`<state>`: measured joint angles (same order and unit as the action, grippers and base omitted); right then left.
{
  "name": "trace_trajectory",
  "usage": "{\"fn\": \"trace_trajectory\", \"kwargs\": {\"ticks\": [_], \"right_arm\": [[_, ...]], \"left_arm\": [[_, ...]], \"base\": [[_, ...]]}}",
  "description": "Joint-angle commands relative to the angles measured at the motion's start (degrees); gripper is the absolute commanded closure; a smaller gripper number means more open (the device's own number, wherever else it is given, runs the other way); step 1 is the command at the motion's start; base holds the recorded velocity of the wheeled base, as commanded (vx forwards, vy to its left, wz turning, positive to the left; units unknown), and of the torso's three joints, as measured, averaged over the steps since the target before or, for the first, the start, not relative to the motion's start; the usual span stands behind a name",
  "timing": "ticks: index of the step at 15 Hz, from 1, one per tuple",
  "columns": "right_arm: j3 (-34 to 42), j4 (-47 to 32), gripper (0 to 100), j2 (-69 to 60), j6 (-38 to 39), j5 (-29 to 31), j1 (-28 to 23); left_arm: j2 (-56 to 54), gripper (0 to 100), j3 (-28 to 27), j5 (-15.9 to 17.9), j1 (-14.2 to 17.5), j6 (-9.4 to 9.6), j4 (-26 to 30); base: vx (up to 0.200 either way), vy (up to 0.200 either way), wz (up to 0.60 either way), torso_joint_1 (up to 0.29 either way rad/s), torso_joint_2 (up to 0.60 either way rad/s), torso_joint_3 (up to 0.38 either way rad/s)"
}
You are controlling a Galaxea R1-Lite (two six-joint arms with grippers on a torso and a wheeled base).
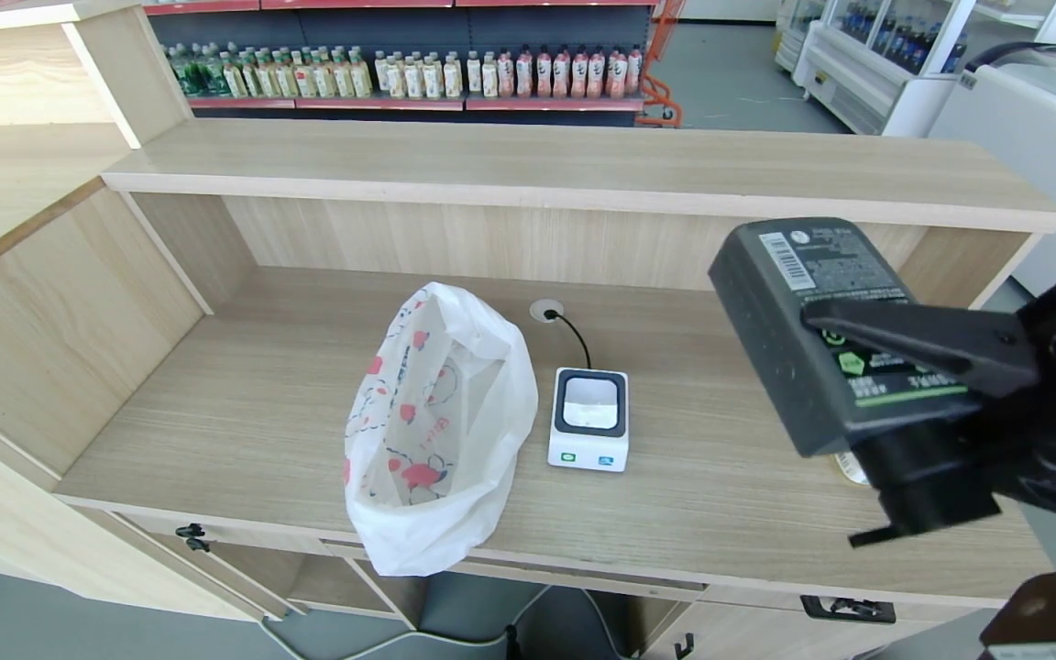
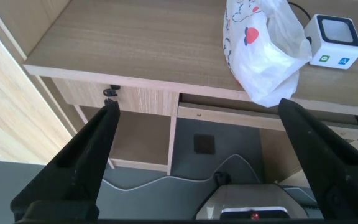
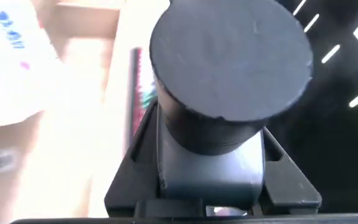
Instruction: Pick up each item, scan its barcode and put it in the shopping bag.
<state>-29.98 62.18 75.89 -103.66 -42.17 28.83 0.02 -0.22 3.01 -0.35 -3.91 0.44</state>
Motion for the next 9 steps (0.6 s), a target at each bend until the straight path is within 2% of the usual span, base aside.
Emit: {"fn": "trace_trajectory", "kwargs": {"ticks": [1, 3, 4, 6, 7, 9], "right_arm": [[3.08, -6.11, 100, -6.89, 31.06, 13.51, -19.07], [3.87, -8.92, 100, -7.24, 38.79, 12.46, -31.99], [4.66, -12.35, 100, -7.33, 44.77, 10.97, -34.37], [4.75, -20.70, 100, -7.77, 56.37, 5.52, -34.10], [4.49, -25.18, 100, -7.77, 63.58, 4.55, -33.40], [3.43, -28.87, 100, -8.65, 77.29, 4.55, -32.26]], "left_arm": [[-0.02, 0, 0.04, 0.07, 0.00, -0.04, 0.00], [-0.02, 0, 0.04, -0.02, 0.00, -0.04, 0.00], [-0.02, 0, -0.04, -0.02, 0.00, -0.04, 0.00], [-0.02, 0, 0.04, -0.02, 0.00, -0.04, 0.00], [-0.02, 0, 0.04, 0.07, 0.00, -0.04, 0.00], [-0.02, 0, -0.04, -0.02, 0.00, -0.04, 0.00]], "base": [[0.000, 0.000, 0.00, 0.000, 0.00, 0.000], [0.000, 0.000, 0.00, 0.000, 0.00, 0.000], [0.000, 0.000, 0.00, 0.000, 0.00, 0.000], [0.000, 0.000, 0.00, 0.000, 0.00, 0.000], [0.000, 0.000, 0.00, 0.000, 0.00, 0.000], [0.000, 0.000, 0.00, 0.000, 0.00, 0.000]]}}
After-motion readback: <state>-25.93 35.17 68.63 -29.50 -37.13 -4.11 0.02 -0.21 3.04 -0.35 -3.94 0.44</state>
